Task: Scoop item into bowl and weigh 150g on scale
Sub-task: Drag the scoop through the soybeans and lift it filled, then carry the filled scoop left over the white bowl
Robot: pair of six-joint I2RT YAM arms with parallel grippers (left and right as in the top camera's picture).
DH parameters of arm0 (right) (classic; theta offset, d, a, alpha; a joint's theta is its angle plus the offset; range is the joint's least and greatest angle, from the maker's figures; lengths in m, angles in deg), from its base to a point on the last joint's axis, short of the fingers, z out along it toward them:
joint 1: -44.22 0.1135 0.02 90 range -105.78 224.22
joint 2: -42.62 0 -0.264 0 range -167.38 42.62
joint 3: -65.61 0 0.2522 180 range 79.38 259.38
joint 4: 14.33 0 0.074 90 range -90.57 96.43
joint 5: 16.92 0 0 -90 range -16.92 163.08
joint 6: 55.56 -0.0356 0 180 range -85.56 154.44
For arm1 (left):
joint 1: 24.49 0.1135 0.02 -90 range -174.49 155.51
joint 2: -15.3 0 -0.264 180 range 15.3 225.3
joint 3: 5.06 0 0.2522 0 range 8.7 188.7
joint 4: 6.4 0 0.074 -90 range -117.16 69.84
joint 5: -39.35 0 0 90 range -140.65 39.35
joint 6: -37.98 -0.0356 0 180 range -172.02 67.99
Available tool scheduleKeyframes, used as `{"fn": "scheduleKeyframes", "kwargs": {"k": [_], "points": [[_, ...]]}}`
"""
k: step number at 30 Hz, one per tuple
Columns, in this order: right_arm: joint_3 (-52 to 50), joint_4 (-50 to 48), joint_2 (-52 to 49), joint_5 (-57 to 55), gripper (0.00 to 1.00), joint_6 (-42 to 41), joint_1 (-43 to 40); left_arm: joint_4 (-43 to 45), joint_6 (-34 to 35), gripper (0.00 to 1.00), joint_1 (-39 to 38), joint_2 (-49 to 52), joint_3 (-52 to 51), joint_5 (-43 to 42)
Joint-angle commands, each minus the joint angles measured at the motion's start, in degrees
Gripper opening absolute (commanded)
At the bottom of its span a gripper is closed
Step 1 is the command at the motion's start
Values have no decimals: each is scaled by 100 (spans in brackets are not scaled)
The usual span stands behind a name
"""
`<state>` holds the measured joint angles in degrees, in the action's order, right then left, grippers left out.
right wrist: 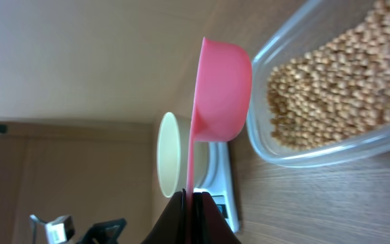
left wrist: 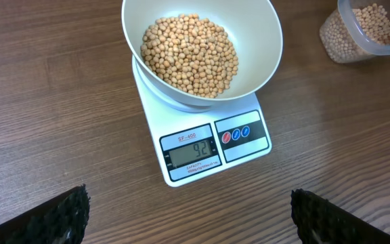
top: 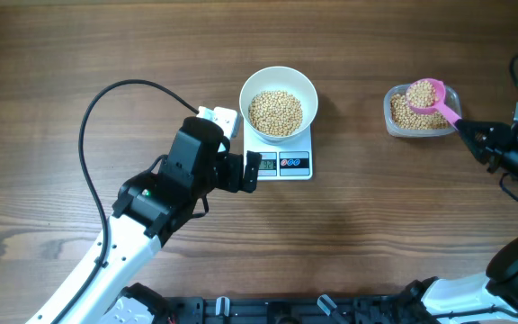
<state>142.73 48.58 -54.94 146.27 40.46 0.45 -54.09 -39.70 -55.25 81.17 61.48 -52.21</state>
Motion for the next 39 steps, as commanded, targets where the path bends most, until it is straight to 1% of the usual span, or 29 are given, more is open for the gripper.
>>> {"fn": "scheduleKeyframes", "kwargs": {"k": [1,4,7,12,15,18,19,21,25,28,30,33,36,39], "points": [[-44,42,-85,542,4,-22,-4,0,-9,100,-26,59,87,-50],[-44,166,-85,538,4,-22,70,0,-7,100,-26,59,87,-50],[-44,280,-85,538,4,-28,356,0,-7,100,-26,59,87,-50],[-42,173,-85,538,4,-413,1003,0,-9,100,-26,59,87,-50],[-42,-98,-85,535,4,-820,1508,0,-7,100,-26,59,85,-50],[-37,-549,-85,551,4,-1353,1980,0,-7,100,-26,59,85,-50],[-37,-892,-83,809,4,-1591,2227,0,-7,100,-26,59,85,-50],[-37,-1329,-83,1038,4,-1987,2450,0,-7,100,-26,59,87,-50],[-37,-2522,-81,1027,4,-2990,2911,0,-7,100,-26,59,87,-48],[-37,-3338,-81,741,4,-3602,3272,0,-7,100,-26,59,87,-50],[-37,-3565,-81,520,4,-3735,3453,-2,-7,100,-26,59,87,-50],[-37,-3617,-81,13,4,-3751,3766,-2,-9,100,-26,59,87,-50],[-37,-3650,-81,-219,4,-3615,4044,0,-7,100,-26,59,87,-50],[-37,-3637,-81,-688,4,-3512,4321,0,-7,100,-26,59,87,-50]]}}
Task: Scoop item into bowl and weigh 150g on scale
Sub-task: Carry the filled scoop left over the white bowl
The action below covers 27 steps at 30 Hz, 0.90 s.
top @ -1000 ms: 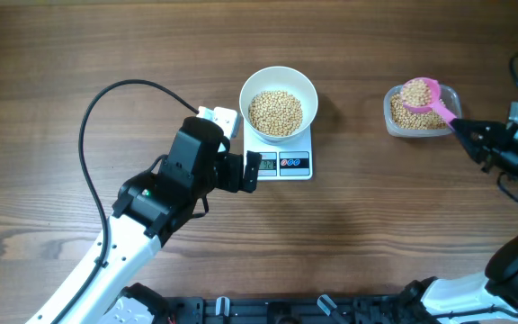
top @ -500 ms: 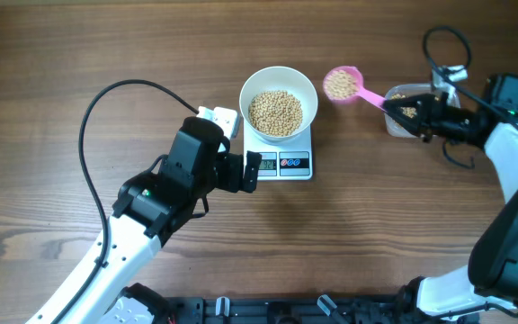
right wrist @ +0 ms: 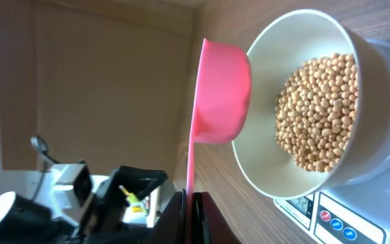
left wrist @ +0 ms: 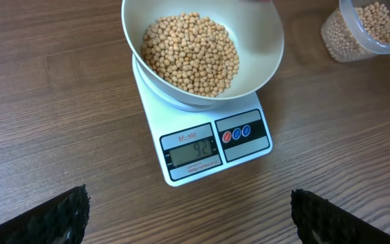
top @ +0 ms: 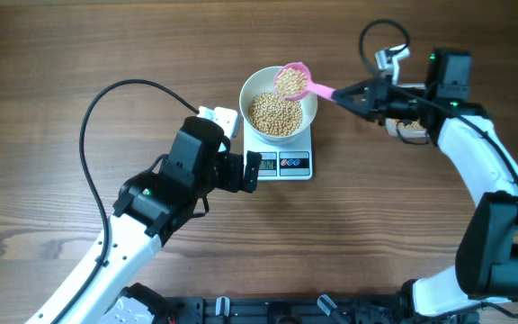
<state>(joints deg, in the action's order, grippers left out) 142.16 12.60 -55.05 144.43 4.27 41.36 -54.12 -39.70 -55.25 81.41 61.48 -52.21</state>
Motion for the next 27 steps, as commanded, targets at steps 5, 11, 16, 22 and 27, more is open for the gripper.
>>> {"fn": "scheduleKeyframes", "kwargs": {"k": [5,11,16,22,27], "points": [[22,-28,-7,-1019,5,168,446,0,-7,100,-26,35,85,-50],[26,33,332,-1617,4,219,494,2,-7,100,-26,35,87,-50],[26,221,590,-1950,5,520,496,2,-7,100,-26,35,85,-50],[26,278,813,-2603,5,1078,811,2,-9,100,-26,35,87,-48],[37,330,1019,-3272,5,1394,1176,2,-9,100,-26,35,85,-50]]}}
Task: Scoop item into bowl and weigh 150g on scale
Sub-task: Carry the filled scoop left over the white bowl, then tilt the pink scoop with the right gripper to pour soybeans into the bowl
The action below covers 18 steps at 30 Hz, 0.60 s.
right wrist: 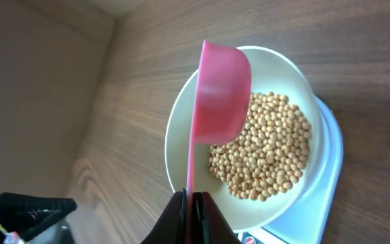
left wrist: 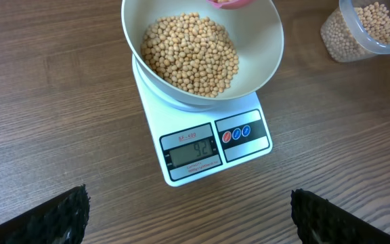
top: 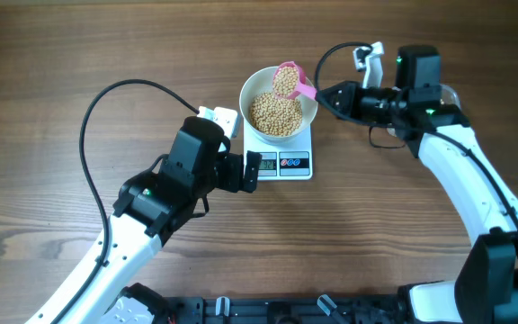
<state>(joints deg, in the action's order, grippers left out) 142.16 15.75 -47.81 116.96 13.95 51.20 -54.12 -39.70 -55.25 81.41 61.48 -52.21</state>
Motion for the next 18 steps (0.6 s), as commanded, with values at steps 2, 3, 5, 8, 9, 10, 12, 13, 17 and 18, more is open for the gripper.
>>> {"fn": "scheduleKeyframes", "kwargs": {"k": [2,3,5,8,9,10,12,13,17,18], "points": [[63,101,337,-787,5,549,289,2,-7,100,-26,35,87,-50],[114,225,350,-968,5,621,343,2,-7,100,-26,35,85,-50],[184,367,350,-1040,4,822,402,2,-7,100,-26,35,87,-50],[225,435,356,-1150,4,1005,481,2,-7,100,-26,35,85,-50],[227,433,356,-1152,4,1008,485,2,-7,100,-26,35,85,-50],[225,437,356,-1152,4,1014,485,2,-7,100,-26,35,87,-48],[225,437,363,-1147,5,1161,487,2,-7,100,-26,35,87,-48],[225,433,367,-1150,4,1224,487,2,-7,100,-26,35,87,-50],[225,431,372,-1147,4,1300,487,2,-7,100,-26,35,85,-50],[225,431,372,-1147,4,1300,487,0,-7,100,-26,35,85,-48]]}}
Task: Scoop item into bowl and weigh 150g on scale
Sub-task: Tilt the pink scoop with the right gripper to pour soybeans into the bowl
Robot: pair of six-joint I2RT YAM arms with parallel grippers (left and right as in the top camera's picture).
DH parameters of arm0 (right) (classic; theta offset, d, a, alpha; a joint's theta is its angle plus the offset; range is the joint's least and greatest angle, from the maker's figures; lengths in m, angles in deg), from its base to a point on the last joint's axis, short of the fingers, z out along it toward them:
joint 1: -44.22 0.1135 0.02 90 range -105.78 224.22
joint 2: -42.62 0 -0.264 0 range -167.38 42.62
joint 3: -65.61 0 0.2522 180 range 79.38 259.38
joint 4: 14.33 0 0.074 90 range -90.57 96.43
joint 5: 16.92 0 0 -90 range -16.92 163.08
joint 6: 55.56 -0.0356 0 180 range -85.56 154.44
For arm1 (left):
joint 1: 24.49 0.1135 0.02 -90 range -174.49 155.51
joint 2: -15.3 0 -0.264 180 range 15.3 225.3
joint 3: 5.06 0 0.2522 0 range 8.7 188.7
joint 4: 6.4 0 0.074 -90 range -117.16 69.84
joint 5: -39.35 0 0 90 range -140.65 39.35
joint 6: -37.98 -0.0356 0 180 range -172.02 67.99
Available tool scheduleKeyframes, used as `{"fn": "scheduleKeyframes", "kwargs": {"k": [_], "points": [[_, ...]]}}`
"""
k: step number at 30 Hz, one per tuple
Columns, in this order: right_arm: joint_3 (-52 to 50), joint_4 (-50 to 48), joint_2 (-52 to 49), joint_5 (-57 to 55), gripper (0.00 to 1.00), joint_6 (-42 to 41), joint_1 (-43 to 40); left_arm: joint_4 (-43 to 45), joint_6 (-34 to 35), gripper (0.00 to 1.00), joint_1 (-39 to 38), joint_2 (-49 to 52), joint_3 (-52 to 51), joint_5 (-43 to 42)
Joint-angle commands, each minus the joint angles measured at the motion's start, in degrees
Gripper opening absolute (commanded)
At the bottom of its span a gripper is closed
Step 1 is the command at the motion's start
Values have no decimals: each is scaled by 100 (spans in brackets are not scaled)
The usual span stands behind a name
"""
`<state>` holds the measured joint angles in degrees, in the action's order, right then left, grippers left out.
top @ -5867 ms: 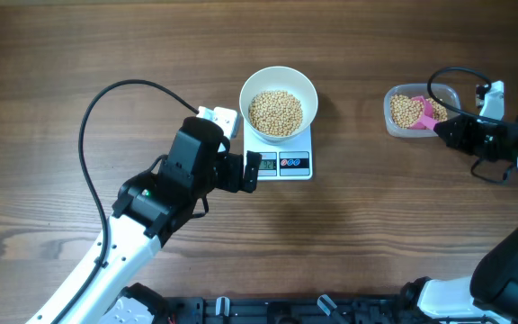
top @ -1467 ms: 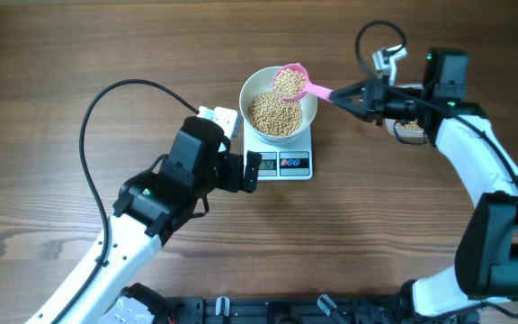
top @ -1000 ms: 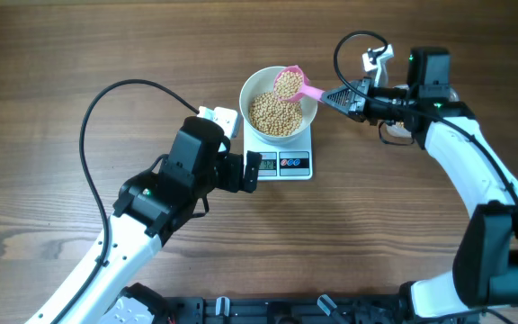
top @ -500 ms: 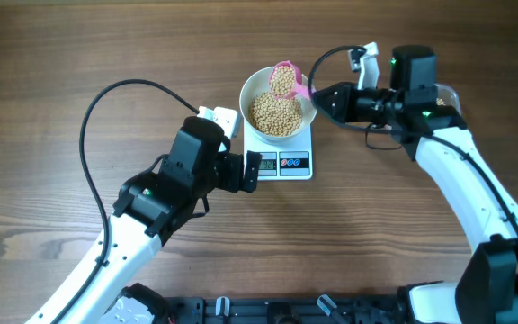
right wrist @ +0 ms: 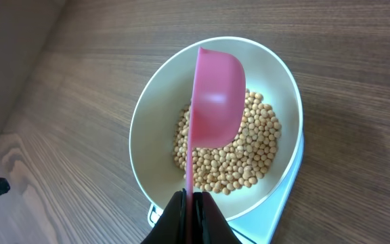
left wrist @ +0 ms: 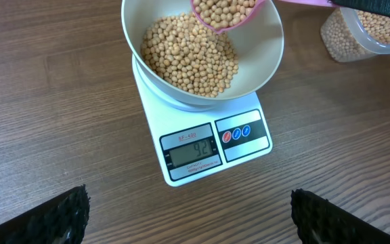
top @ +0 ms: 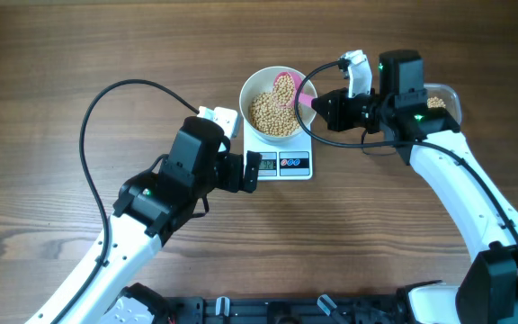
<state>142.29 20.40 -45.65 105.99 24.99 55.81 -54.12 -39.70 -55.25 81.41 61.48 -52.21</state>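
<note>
A white bowl (top: 278,97) of tan beans sits on a white digital scale (top: 286,162); its display (left wrist: 193,150) reads 92. My right gripper (right wrist: 192,203) is shut on the handle of a pink scoop (right wrist: 214,102), which is tipped on its side over the bowl. The scoop (left wrist: 225,12) still holds beans in the left wrist view. My left gripper (left wrist: 188,217) hangs open over bare table in front of the scale, its fingertips (left wrist: 59,213) at the frame's bottom corners.
A clear plastic container of beans (left wrist: 364,30) stands on the table right of the scale, partly hidden behind my right arm (top: 439,162) in the overhead view. A small white block (top: 221,118) lies left of the scale. A black cable (top: 93,135) loops at left.
The right gripper has rolled the scoop further onto its side and brought it lower over the bowl's middle. The scale still reads 92. My left arm has not moved.
The scoop first sat full over the bean container at the far right. Then it was held level beside the bowl's far rim, then over the bowl starting to tip. Now it is tipped over the beans. The left gripper stayed open throughout.
</note>
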Motion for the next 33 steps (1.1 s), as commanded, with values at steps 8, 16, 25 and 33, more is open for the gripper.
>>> {"fn": "scheduleKeyframes", "kwargs": {"k": [8,16,25,33], "points": [[212,-28,155,-50,4,341,24,2,-7,100,-26,35,85,-50],[212,-33,155,-50,4,433,24,2,-7,100,-26,35,87,-50],[212,-22,155,66,5,1202,24,2,-7,100,-26,35,87,-48],[212,103,155,57,5,1801,24,2,-7,100,-26,35,87,-50]]}}
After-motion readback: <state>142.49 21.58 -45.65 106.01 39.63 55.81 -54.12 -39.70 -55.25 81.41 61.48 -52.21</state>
